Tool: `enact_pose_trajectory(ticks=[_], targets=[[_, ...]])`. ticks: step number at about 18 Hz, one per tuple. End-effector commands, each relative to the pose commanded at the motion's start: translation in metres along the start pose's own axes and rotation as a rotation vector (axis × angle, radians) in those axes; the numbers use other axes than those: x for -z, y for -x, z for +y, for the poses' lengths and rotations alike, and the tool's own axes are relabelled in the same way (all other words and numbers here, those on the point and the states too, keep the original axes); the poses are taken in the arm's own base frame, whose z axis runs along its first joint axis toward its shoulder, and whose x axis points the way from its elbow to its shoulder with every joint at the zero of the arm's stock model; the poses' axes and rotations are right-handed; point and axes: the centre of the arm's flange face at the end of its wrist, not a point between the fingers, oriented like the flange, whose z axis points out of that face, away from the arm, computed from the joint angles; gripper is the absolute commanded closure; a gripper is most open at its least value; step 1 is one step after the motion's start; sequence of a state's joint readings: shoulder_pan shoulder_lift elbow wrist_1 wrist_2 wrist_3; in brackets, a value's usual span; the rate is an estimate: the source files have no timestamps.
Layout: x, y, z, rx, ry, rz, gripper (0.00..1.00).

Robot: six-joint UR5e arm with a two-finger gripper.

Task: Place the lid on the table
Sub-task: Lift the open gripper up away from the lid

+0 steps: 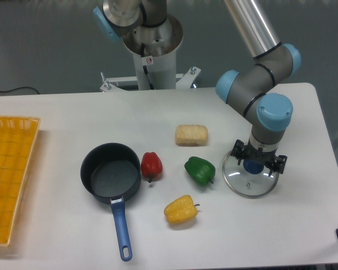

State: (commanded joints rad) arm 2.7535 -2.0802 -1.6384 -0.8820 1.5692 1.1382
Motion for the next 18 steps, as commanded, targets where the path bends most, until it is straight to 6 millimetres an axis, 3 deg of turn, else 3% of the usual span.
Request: enact_pose_trajectory(ticks=[5, 11, 14, 18], targets=[[0.035, -0.003, -0.002, -0.097, -0.02, -0.047, 0.0], [0.06, -0.014, -0.001, -0.145, -0.01, -0.051, 0.0], [0.067, -0.02, 0.001, -0.3, 0.007, -0.003, 0.0], [0.069, -0.022, 0.002, -0.341, 0.012, 0.009, 0.0]])
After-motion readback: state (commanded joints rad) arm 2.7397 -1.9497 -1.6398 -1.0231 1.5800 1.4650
